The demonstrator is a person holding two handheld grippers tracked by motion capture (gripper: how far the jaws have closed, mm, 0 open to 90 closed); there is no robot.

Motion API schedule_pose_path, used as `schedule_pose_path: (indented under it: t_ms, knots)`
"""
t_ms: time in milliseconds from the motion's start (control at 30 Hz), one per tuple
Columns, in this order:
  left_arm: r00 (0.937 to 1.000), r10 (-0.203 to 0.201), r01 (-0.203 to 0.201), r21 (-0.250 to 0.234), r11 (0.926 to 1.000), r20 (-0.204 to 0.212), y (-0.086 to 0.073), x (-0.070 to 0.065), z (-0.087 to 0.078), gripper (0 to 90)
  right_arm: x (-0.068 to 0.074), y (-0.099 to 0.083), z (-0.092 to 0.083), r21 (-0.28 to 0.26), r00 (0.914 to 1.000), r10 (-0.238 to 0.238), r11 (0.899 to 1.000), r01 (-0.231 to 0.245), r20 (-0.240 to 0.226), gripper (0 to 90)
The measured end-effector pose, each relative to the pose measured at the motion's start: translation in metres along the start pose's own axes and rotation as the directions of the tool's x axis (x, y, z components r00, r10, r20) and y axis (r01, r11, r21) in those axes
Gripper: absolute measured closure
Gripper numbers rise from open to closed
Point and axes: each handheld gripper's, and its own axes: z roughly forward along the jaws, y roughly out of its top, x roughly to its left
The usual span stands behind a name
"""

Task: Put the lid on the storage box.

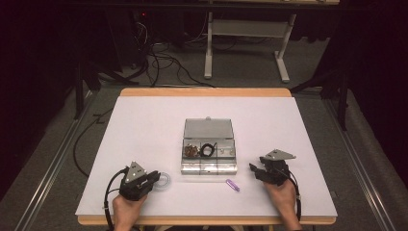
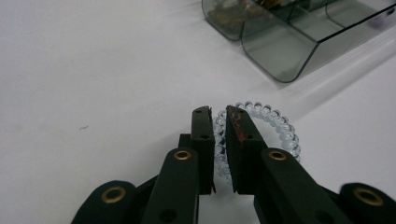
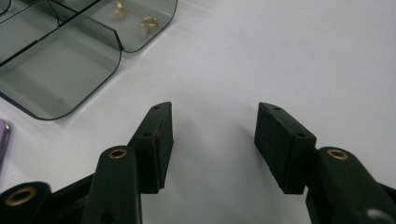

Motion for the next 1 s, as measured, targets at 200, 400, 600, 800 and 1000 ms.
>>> schedule_pose_path:
  t_ms: [200, 400, 600, 800, 1000]
  knots:
    - [0.9983, -0.039, 0.039, -0.008, 0.9992, 0.044, 0.007, -0.006, 0.0, 82.1, 0.0, 0.0, 0.0, 0.0, 1.0, 0.0, 1.0, 0.0, 0.0, 47.5]
    - [0.9963, -0.055, 0.056, -0.012, 0.9984, 0.066, 0.011, -0.009, 0.0, 82.0, 0.0, 0.0, 0.0, 0.0, 1.0, 0.0, 1.0, 0.0, 0.0, 47.3]
    - [0.9951, -0.065, 0.066, -0.007, 0.9978, 0.075, 0.013, -0.012, 0.001, 82.1, 0.0, 0.0, 0.0, -0.001, 1.0, 0.001, 1.0, -0.001, 0.001, 47.0]
    - [0.9934, -0.057, 0.058, -0.009, 0.9983, 0.1, 0.017, -0.021, 0.002, 82.0, 0.0, 0.0, 0.0, 0.0, 1.0, 0.001, 1.0, -0.001, 0.002, 46.8]
    - [0.9891, -0.075, 0.076, -0.009, 0.997, 0.127, 0.023, -0.026, 0.005, 82.0, 0.0, 0.0, 0.0, -0.001, 1.0, 0.001, 1.0, -0.001, 0.003, 46.6]
